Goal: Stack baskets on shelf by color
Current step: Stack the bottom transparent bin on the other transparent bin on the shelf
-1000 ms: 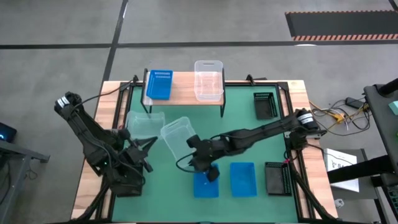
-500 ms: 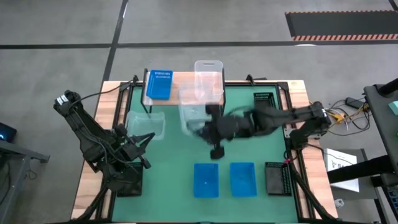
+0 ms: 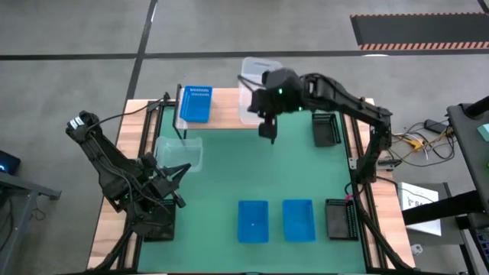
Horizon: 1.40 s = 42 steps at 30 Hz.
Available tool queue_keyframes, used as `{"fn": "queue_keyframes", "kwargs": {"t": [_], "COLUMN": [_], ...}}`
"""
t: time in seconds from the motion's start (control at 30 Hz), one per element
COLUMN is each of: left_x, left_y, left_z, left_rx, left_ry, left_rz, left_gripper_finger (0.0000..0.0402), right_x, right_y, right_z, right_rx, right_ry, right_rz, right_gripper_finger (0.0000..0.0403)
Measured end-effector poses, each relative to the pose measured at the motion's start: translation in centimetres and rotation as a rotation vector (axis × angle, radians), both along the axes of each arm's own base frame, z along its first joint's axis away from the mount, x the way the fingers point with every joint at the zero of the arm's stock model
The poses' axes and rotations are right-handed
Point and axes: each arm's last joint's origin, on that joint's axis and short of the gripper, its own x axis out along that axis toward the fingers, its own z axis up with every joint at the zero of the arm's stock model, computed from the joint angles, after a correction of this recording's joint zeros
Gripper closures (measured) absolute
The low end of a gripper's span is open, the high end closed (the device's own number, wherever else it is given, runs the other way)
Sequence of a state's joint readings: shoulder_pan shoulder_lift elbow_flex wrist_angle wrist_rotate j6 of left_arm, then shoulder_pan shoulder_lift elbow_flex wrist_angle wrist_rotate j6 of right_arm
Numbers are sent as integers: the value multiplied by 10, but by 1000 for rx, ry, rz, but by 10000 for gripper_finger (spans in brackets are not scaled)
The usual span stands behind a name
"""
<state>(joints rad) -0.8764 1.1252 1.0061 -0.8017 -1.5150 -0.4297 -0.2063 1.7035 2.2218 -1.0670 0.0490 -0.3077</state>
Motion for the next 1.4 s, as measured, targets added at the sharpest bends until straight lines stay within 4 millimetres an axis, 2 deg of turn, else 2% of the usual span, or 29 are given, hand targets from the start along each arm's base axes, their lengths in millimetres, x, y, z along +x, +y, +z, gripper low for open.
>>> {"fn": "queue_keyframes", "kwargs": {"t": [0.17, 0.37, 0.57, 0.83, 1.4], "left_x": [0, 0, 0, 0, 0], "left_y": [0, 0, 0, 0, 0], "left_z": [0, 0, 0, 0, 0], "left_rx": [1, 1, 1, 1, 1], "left_ry": [0, 1, 1, 1, 1], "left_rz": [0, 0, 0, 0, 0], "left_gripper_finger": [402, 402, 402, 402, 402], "right_x": [-1, 6, 19, 25, 26], "right_y": [-25, -36, -42, -57, -63], "right_z": [-8, -19, -34, -47, -54], "right_rx": [24, 19, -12, -31, 3], "right_ry": [27, 59, 113, 157, 179], "right_rz": [-45, -55, -23, -24, 9], "right_gripper_finger": [394, 394, 394, 394, 394]}}
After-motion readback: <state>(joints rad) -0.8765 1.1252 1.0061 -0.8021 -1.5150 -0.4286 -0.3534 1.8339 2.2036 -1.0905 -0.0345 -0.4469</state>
